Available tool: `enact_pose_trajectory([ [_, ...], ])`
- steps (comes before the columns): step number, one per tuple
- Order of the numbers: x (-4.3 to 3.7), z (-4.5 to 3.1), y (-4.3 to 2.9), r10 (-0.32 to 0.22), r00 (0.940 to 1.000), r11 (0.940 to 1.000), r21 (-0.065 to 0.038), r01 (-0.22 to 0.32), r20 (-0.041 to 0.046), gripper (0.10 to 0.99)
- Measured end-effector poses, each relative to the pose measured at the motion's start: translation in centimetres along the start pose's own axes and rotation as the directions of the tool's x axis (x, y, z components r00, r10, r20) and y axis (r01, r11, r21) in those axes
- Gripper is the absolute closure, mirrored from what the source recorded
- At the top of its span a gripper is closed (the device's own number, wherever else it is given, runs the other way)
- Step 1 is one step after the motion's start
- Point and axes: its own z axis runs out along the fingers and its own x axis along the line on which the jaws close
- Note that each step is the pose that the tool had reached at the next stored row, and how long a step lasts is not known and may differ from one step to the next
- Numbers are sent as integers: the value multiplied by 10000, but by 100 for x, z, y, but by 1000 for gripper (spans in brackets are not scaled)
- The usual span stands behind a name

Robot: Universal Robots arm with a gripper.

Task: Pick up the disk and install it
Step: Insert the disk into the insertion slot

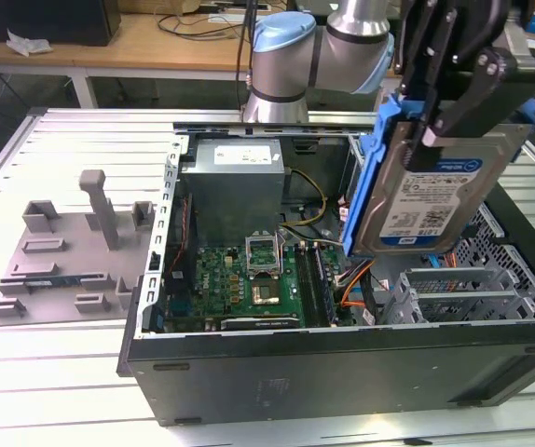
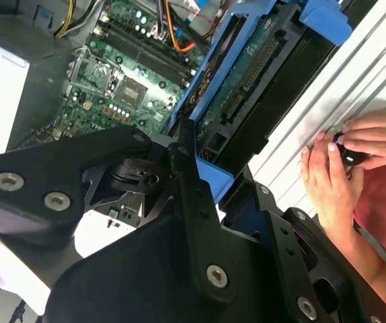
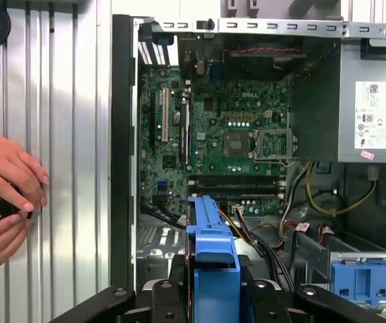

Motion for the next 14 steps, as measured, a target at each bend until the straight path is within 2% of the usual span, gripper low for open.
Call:
enact_pose_trajectory([
  [1,4,3,-43,0,10000,10000,0,0,2,718],
  [10,44,20,-275,5,10000,10000,0,-5,1,718],
  [12,55,26,-370,3,10000,10000,0,-3,2,718],
  [14,61,30,-419,5,10000,10000,0,-5,2,718],
])
